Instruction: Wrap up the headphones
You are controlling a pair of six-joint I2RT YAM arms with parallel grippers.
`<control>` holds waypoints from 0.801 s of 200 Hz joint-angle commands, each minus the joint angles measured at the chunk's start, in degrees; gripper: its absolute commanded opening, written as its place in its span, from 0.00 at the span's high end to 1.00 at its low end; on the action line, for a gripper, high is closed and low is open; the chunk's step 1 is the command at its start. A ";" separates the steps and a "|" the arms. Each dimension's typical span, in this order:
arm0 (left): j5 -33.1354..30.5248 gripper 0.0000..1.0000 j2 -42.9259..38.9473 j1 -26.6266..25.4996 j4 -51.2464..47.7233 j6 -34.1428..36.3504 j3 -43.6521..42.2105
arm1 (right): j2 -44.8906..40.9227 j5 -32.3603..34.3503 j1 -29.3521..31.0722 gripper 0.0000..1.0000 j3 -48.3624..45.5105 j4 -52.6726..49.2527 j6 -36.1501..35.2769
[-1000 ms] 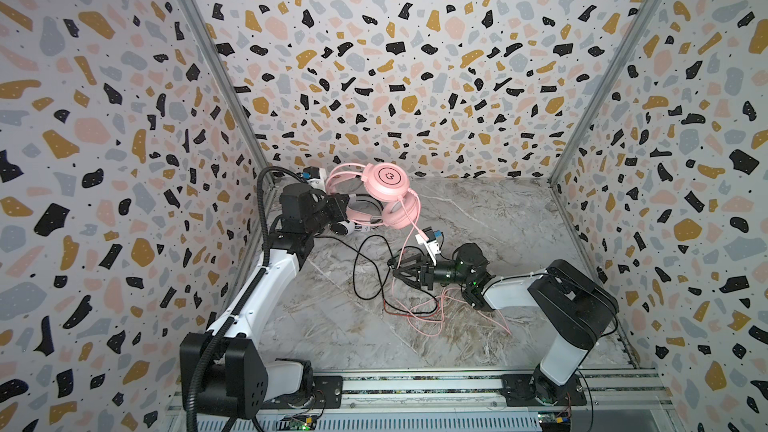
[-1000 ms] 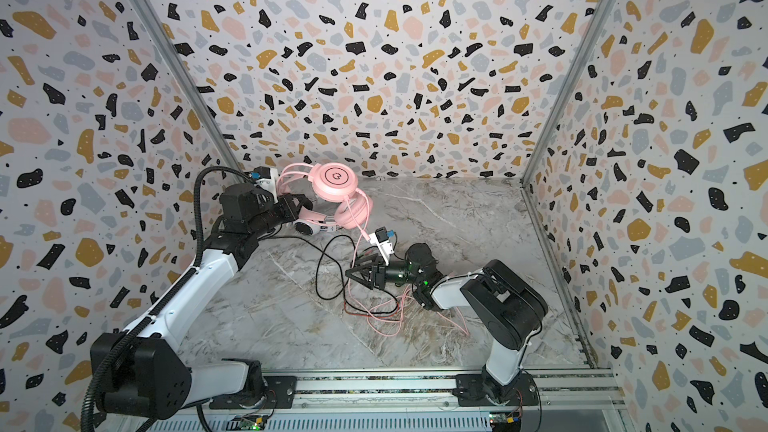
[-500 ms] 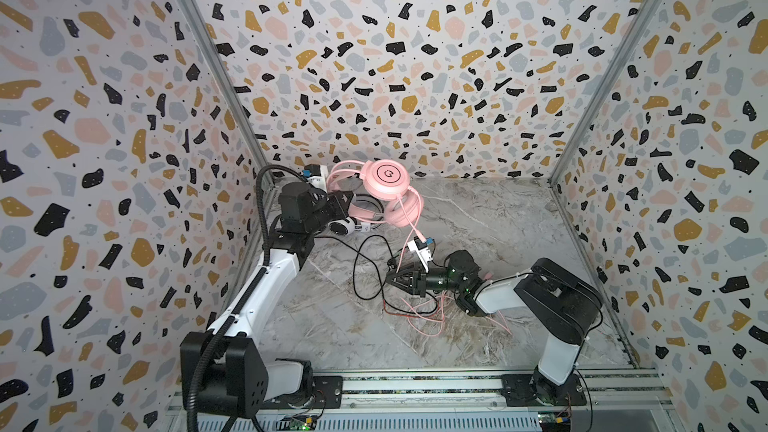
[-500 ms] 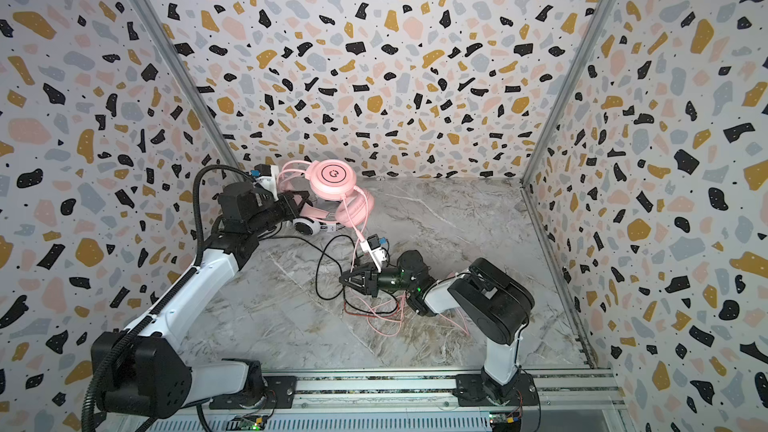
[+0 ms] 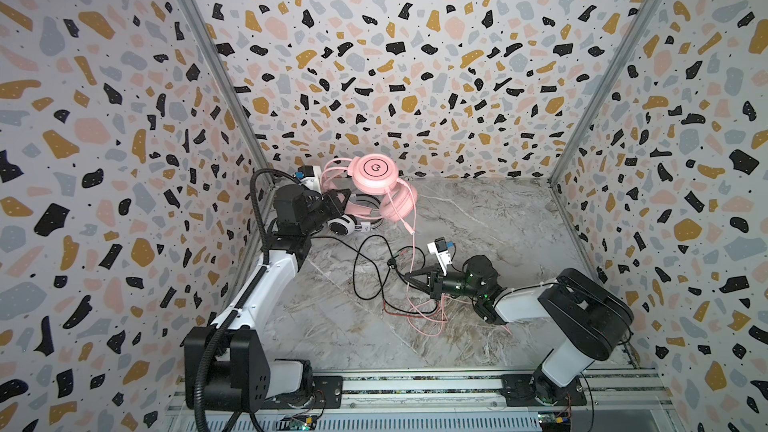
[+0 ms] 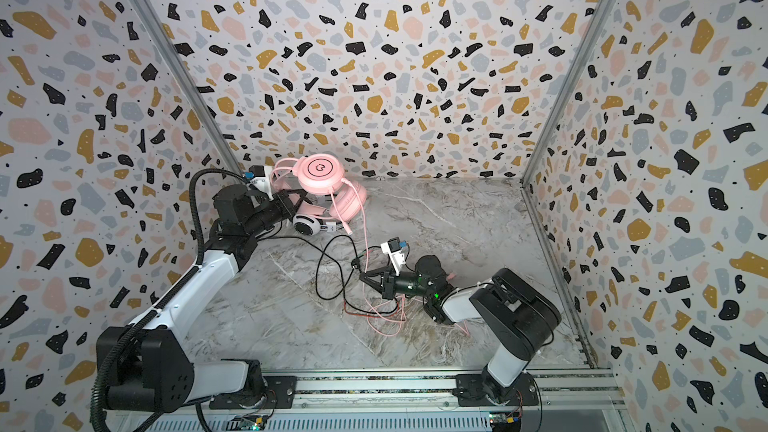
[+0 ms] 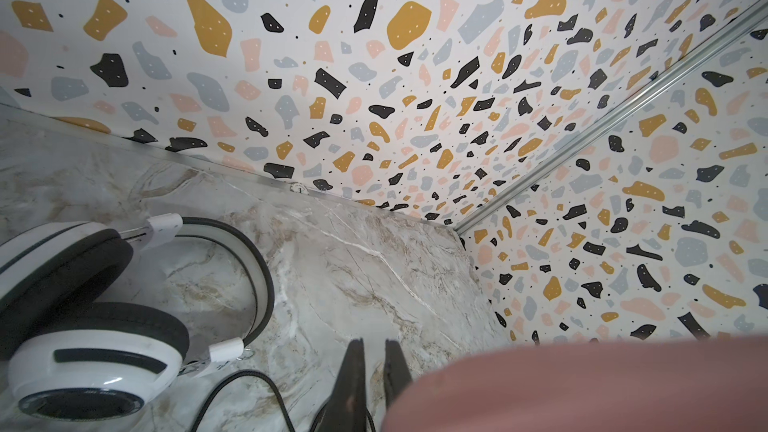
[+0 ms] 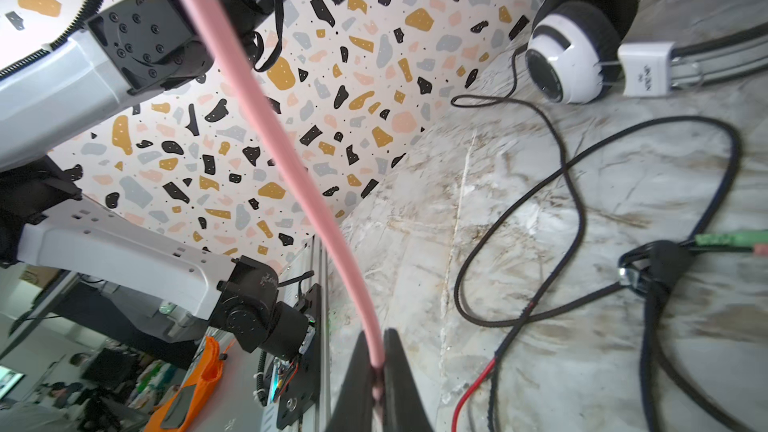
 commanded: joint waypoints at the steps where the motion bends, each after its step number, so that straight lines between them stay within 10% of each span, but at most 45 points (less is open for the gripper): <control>1: 1.26 1.00 -1.13 0.32 7.37 -3.65 -0.11 | -5.04 3.19 0.17 1.00 1.06 -9.11 -6.41; 69: -8.58 1.00 -4.34 -3.52 13.27 -10.72 -6.55 | -9.22 5.58 8.34 1.00 12.68 -23.67 -12.84; 160: -5.21 1.00 -1.37 -12.50 16.07 -19.14 -2.76 | -0.68 4.97 10.84 1.00 18.62 -28.49 -16.08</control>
